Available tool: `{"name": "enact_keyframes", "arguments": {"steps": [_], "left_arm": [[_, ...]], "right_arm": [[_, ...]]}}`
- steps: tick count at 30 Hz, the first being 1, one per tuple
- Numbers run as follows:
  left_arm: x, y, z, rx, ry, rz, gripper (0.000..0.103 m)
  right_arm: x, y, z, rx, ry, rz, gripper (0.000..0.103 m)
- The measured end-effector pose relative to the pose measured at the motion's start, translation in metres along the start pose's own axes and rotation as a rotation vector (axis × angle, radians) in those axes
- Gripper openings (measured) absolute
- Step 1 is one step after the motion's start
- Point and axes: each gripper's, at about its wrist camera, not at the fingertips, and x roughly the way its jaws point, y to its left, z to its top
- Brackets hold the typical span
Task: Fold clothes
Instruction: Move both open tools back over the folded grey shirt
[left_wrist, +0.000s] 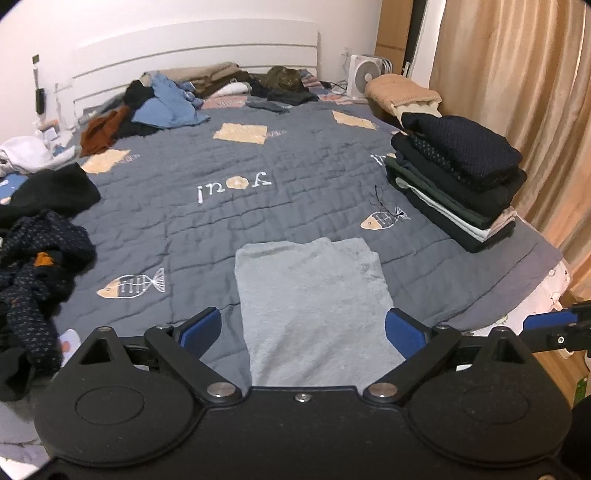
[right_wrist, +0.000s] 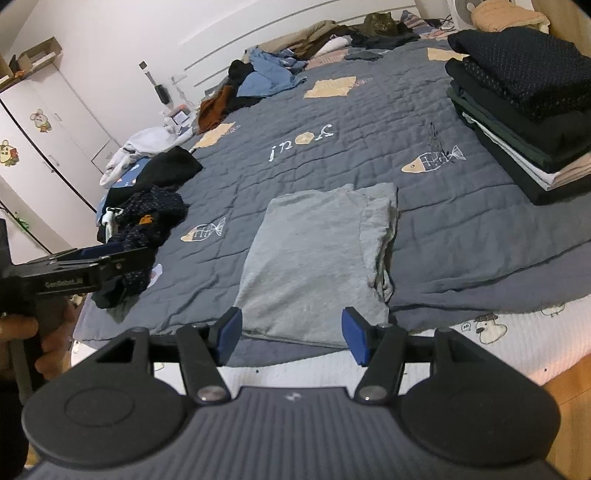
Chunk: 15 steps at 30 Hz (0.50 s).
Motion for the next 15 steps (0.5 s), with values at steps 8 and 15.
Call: {"name": "enact_keyframes", "arguments": {"steps": [8, 15], "left_arm": [[0.049, 0.014, 0.006, 0.003, 0.029, -0.040, 0.096], [0.081, 0.028, 0.007, 0.008, 0.049, -0.054, 0.096]], "right_arm": [[0.033, -0.016, 0.008, 0.015, 0.037, -0.021, 0.059], [0.056, -0.030, 0.009, 0.037, 0.064, -0.032, 0.059]]}}
